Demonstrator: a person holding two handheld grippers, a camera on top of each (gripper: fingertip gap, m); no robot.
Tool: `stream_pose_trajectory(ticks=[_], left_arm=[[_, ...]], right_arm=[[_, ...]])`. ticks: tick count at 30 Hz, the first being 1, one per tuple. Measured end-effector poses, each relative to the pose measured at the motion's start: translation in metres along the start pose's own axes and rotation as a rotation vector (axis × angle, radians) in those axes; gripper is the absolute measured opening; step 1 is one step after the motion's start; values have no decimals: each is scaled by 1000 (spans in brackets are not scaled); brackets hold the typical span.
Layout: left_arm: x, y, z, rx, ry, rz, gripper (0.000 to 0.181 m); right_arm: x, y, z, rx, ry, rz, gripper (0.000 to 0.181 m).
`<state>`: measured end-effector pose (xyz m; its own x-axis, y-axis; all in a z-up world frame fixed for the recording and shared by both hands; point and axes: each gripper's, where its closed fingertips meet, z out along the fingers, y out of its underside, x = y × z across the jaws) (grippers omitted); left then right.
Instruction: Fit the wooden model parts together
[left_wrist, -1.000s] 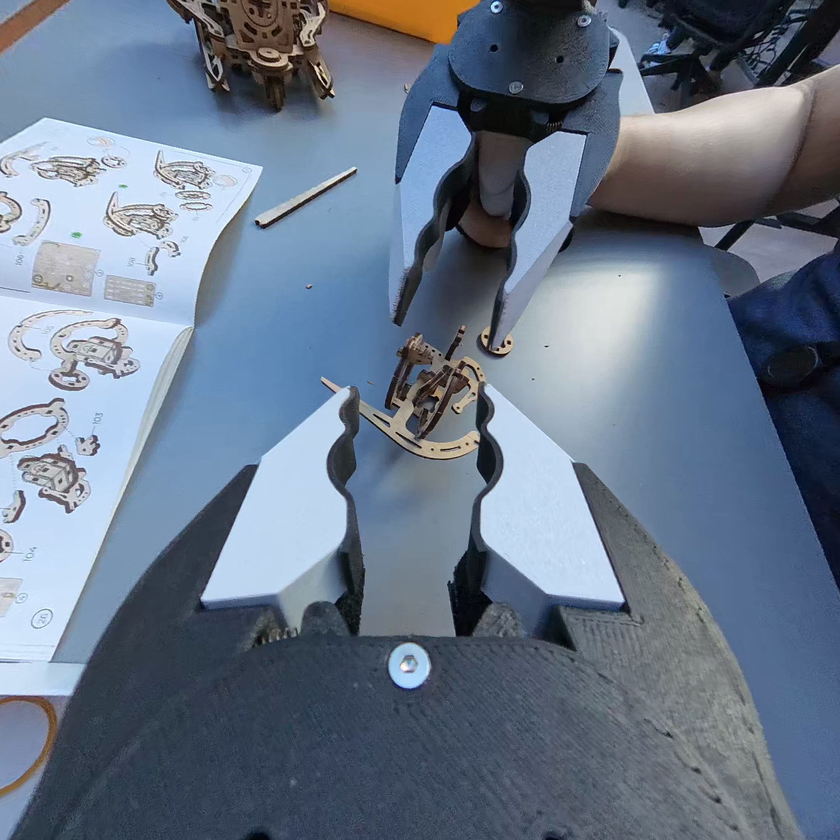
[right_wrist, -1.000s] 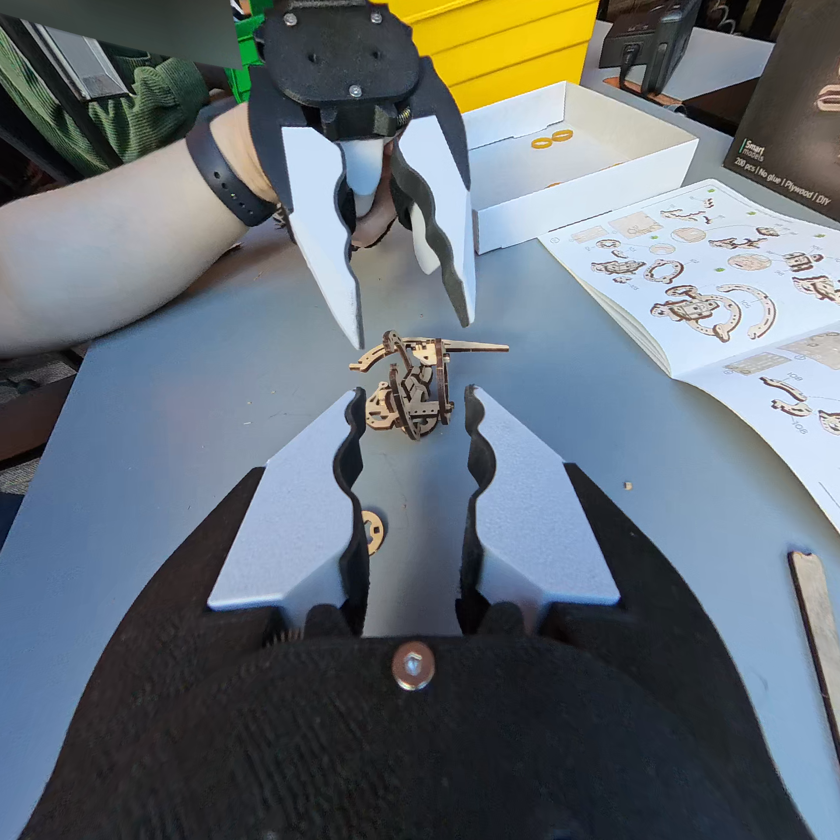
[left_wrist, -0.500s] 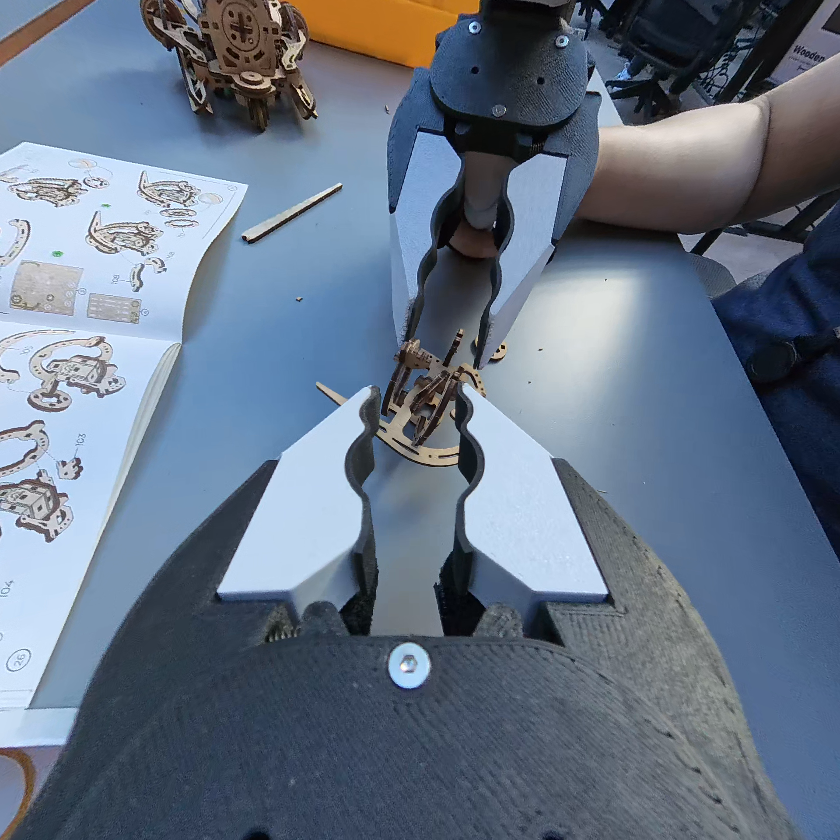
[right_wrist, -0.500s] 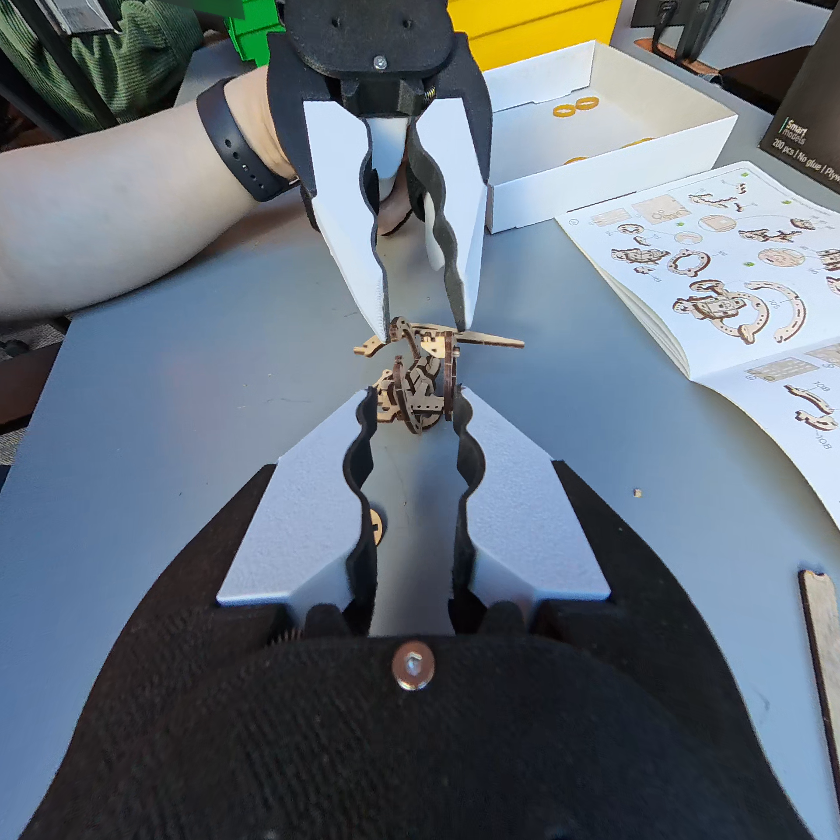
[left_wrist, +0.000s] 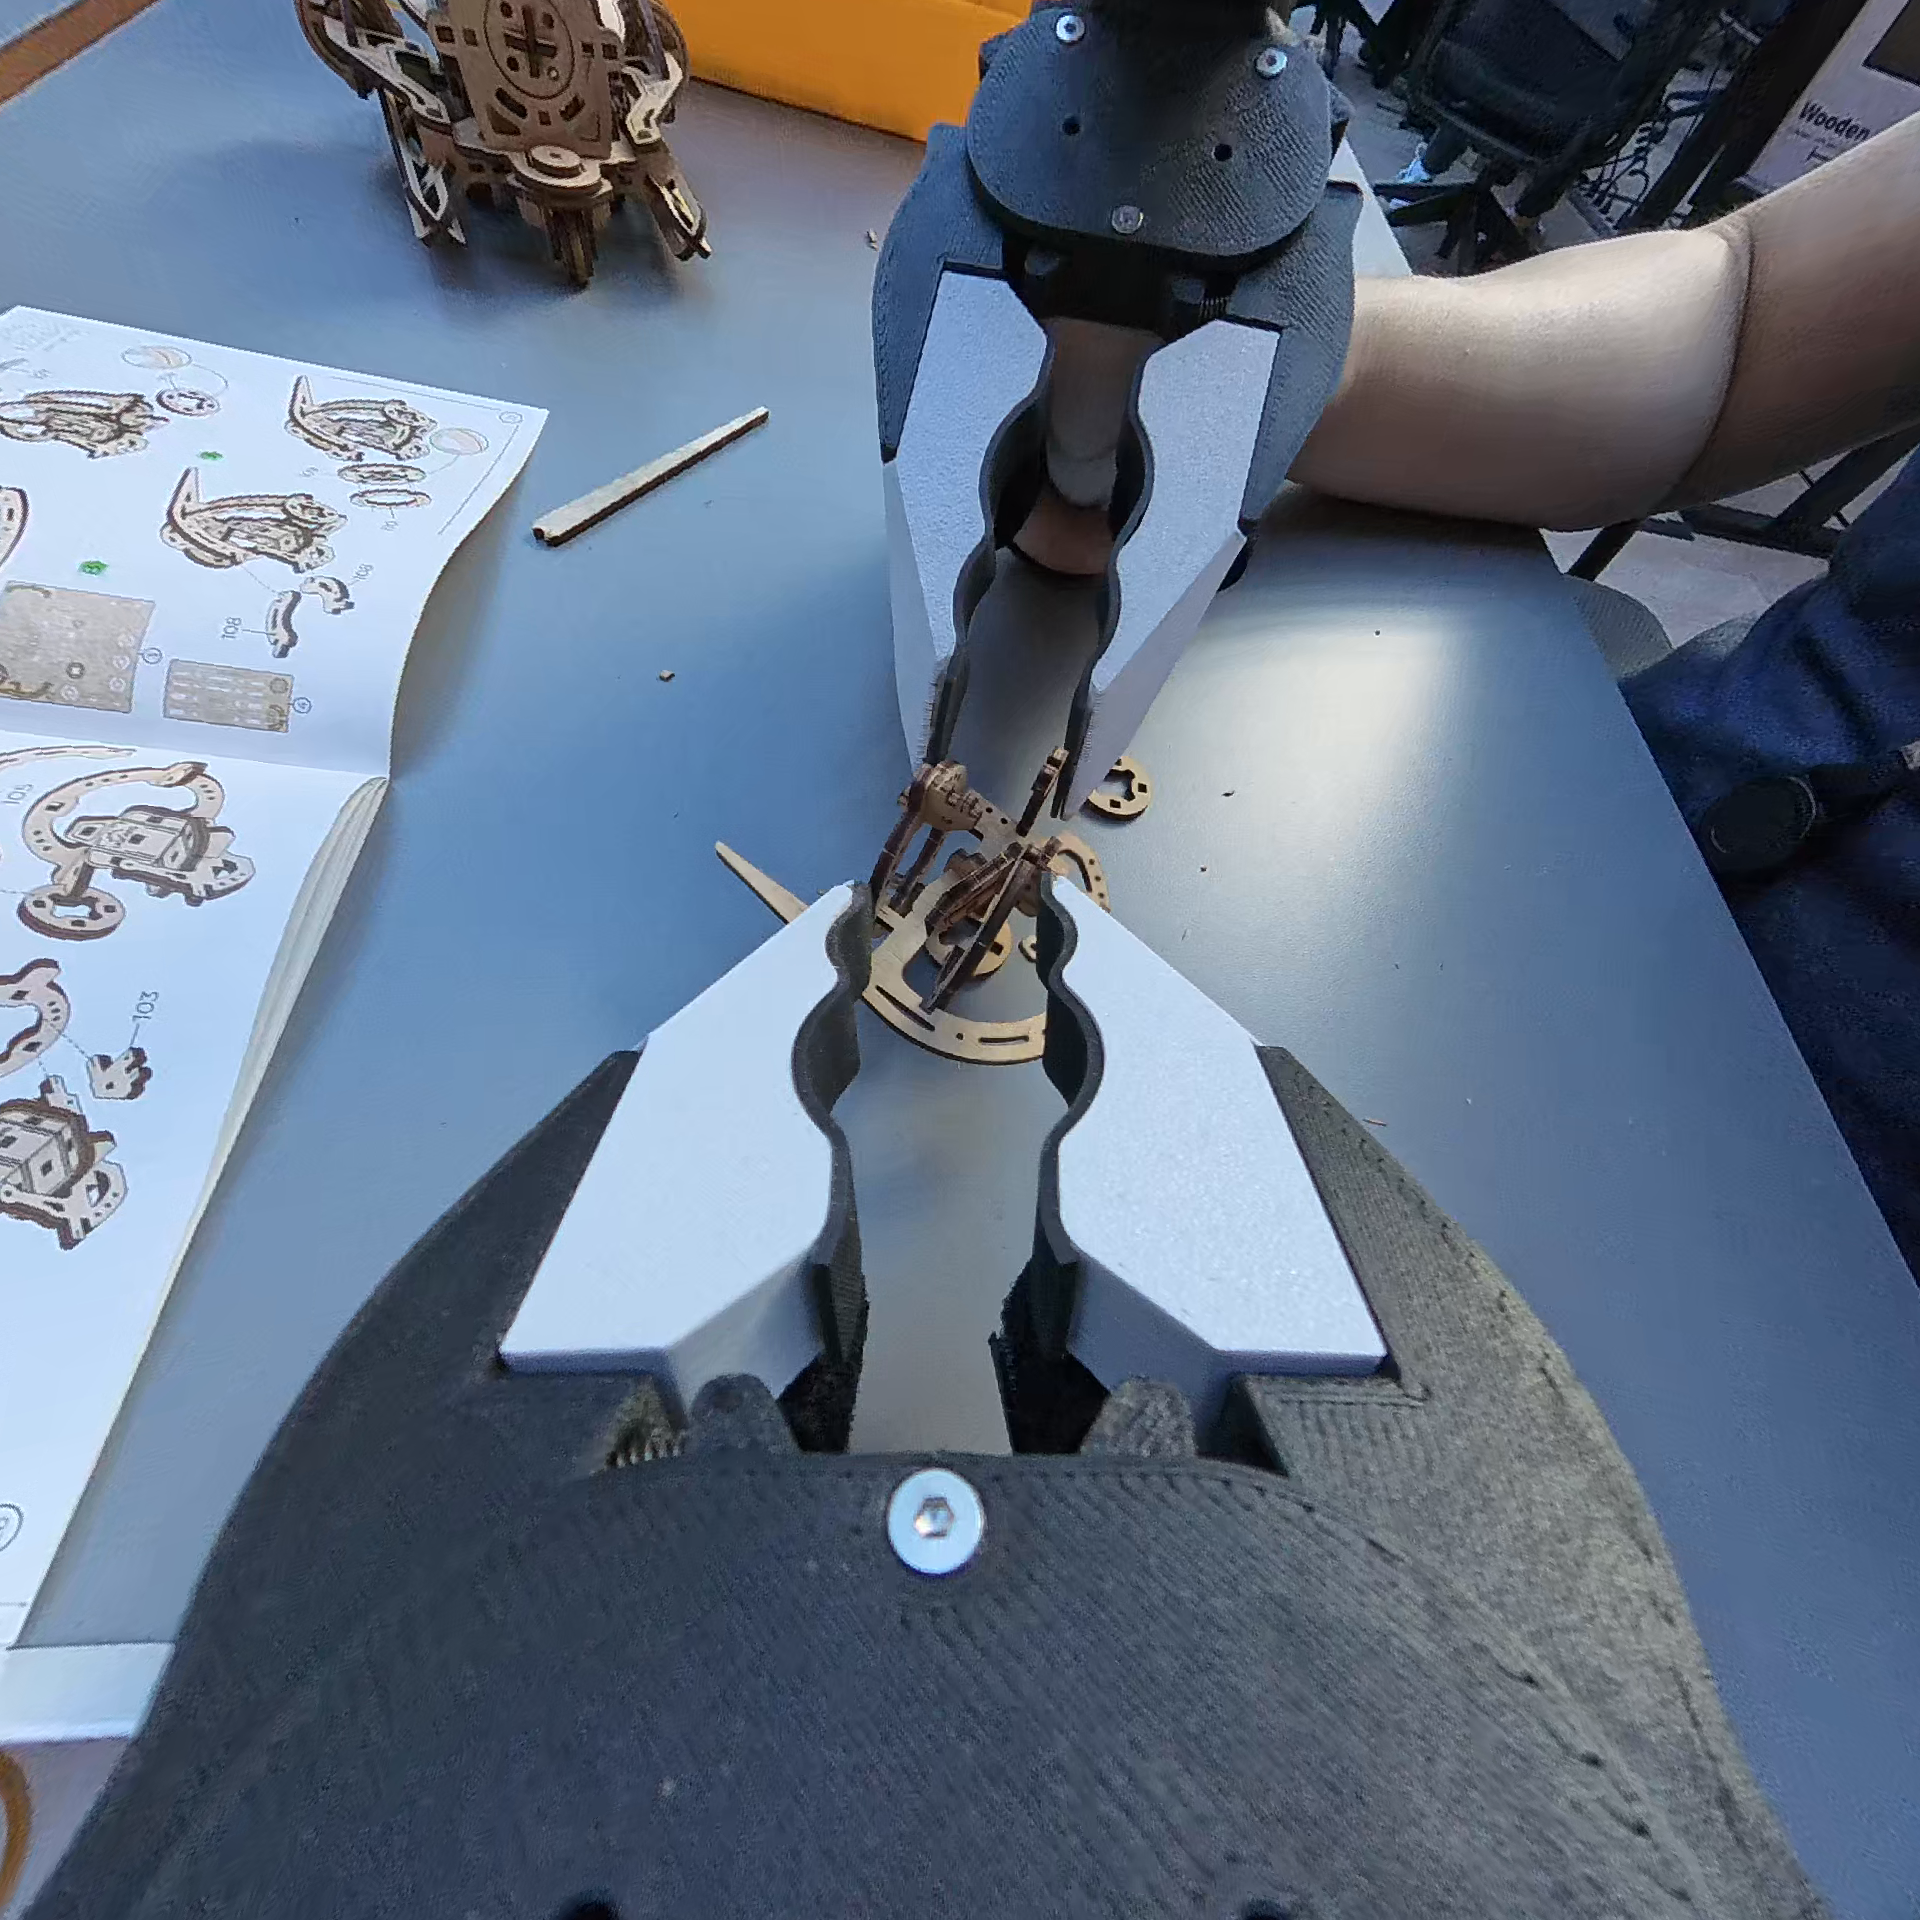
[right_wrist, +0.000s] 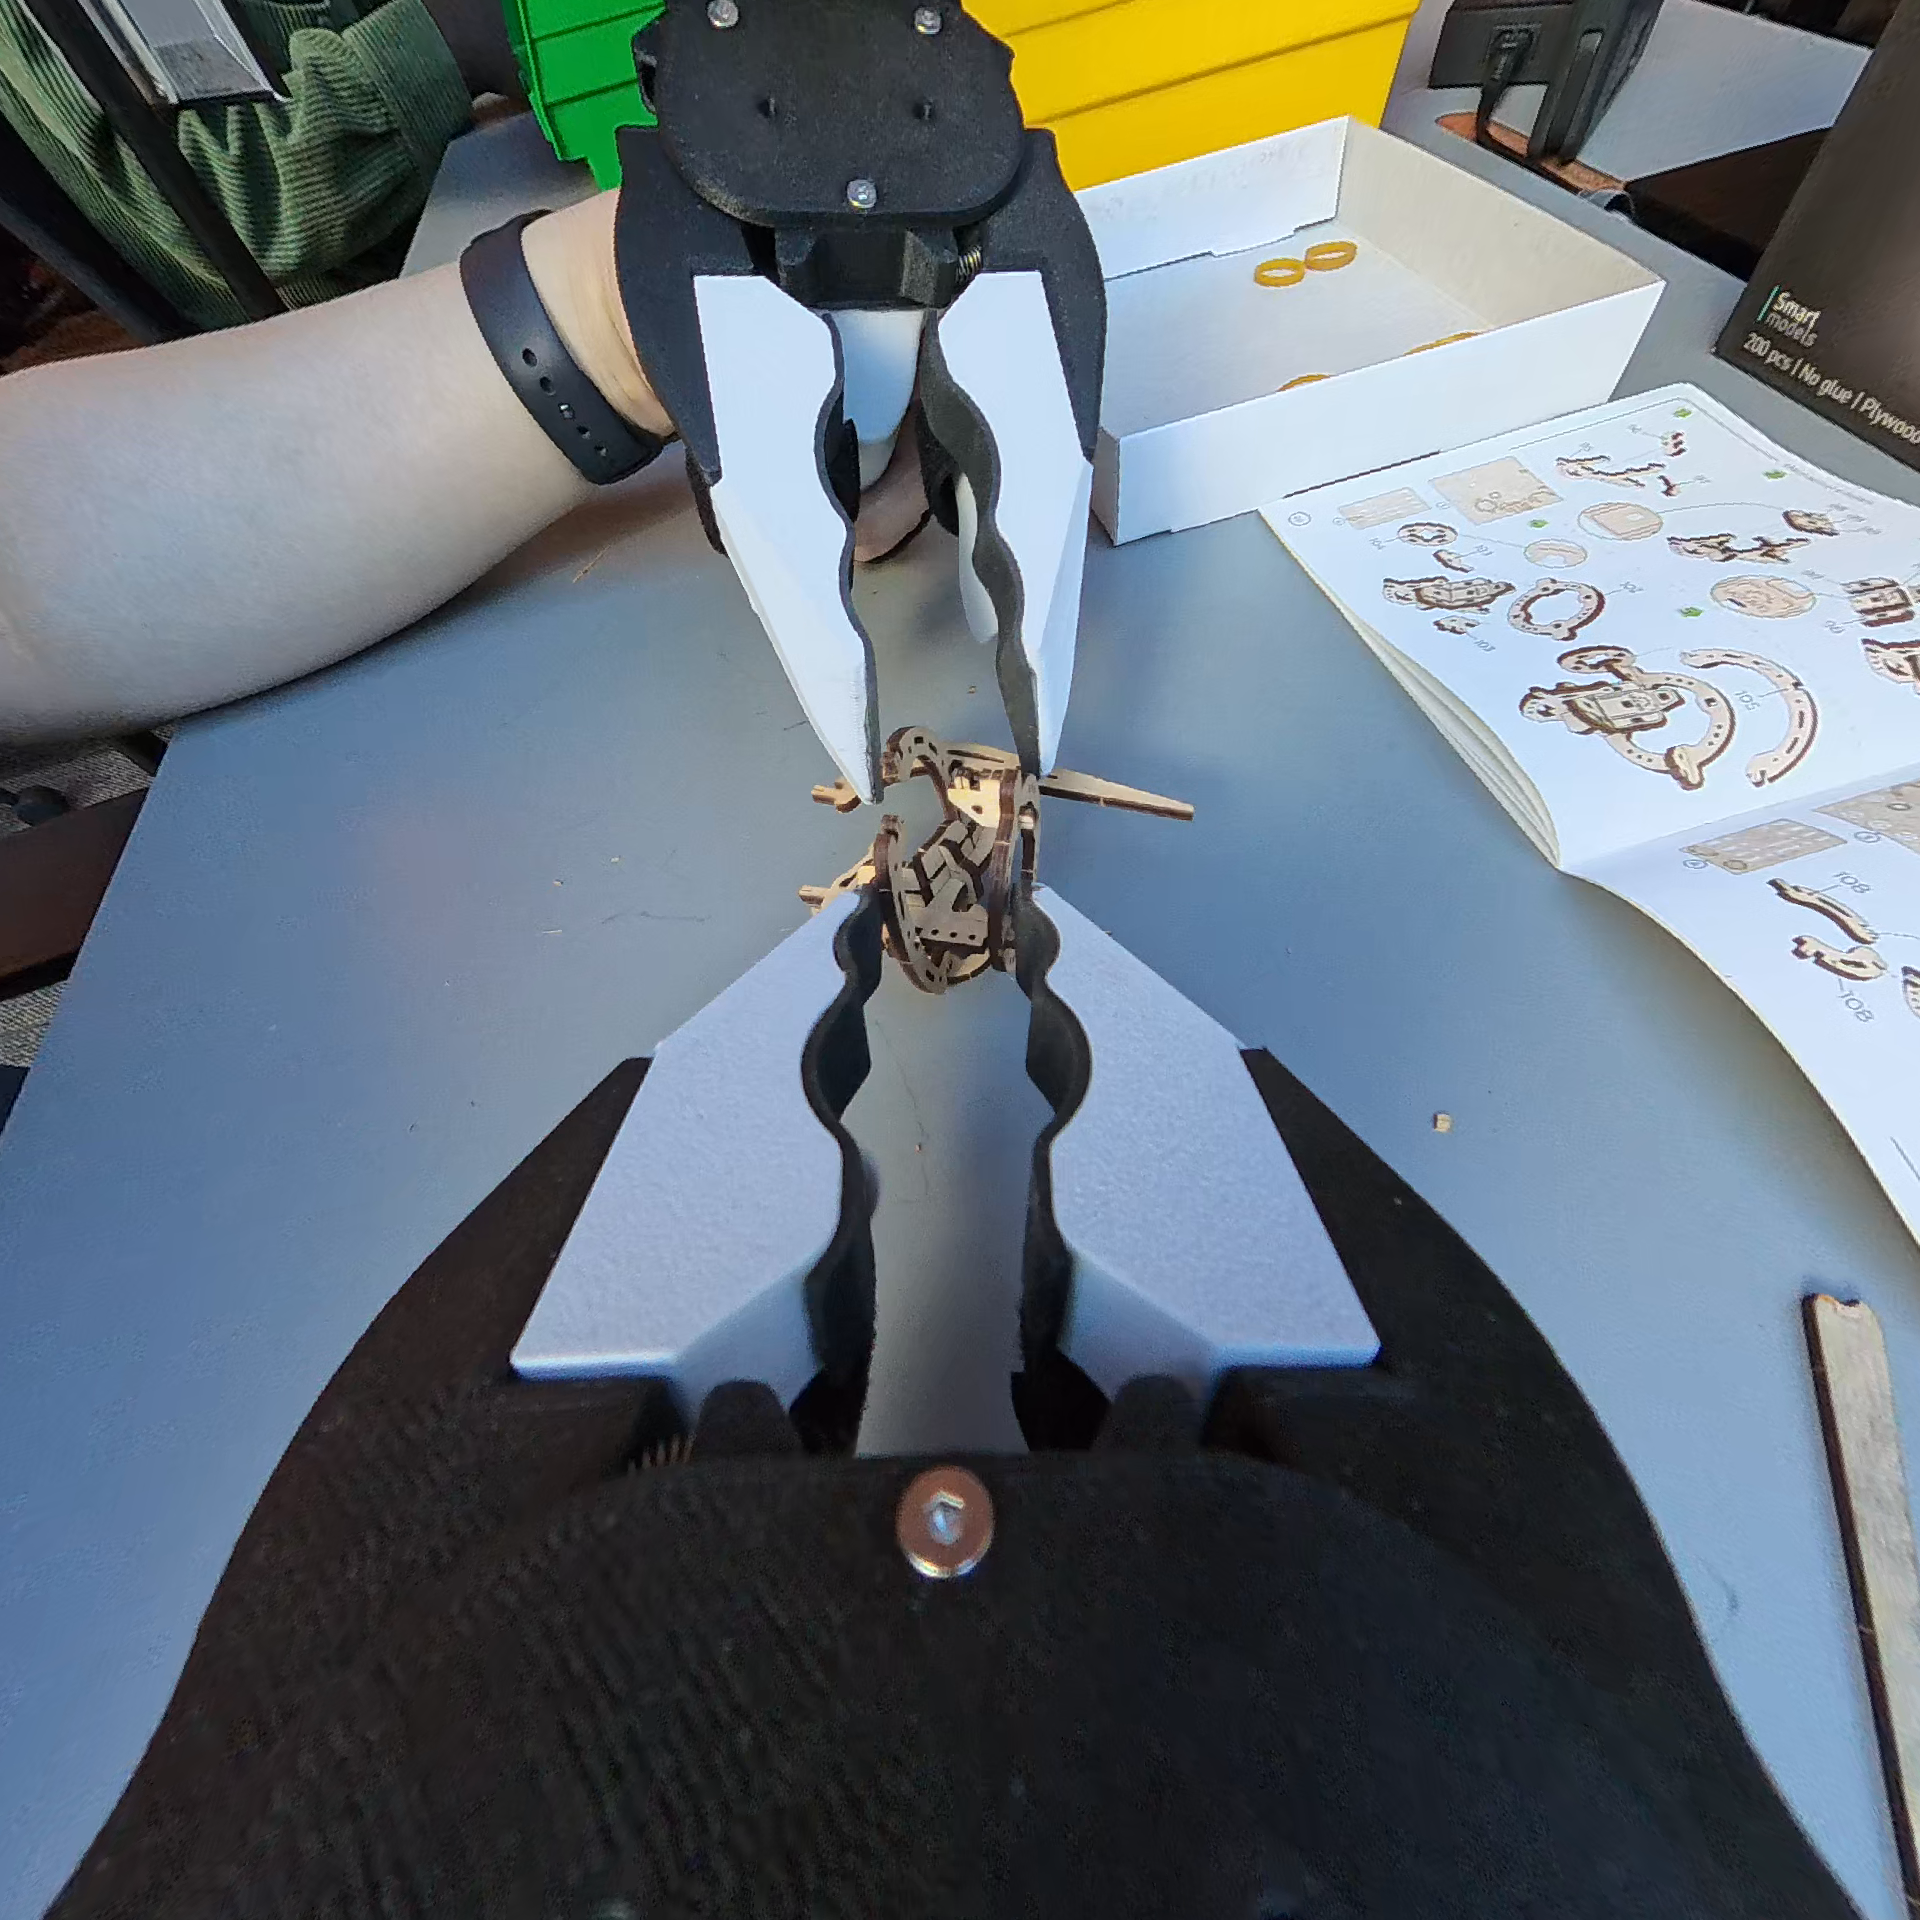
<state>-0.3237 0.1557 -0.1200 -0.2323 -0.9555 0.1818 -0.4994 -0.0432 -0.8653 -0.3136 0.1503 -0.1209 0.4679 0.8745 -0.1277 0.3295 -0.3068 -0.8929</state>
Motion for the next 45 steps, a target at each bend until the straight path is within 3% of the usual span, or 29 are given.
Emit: stream_pose_trajectory(ticks=[8,13,21,35,45], left_arm=[[1,-8,-6,58,-2,-18,33],[2,-2,-8,28,-33,-42,37],[2,7,-12,14,-71,-69,34],[-4,0,-31,96,-109,-114,32],[-1,14,-23,32,-67,-149,33]], right_arm=[[-4,-2,-15,-17,-4,-3,35],[-17,35,-39,-166,-6,-45,36],[-28,59,-28,-294,-29,-118,35],[-28,58,-27,-287,-9,-170,32],[-26,58,-27,-279,1,-173,27]])
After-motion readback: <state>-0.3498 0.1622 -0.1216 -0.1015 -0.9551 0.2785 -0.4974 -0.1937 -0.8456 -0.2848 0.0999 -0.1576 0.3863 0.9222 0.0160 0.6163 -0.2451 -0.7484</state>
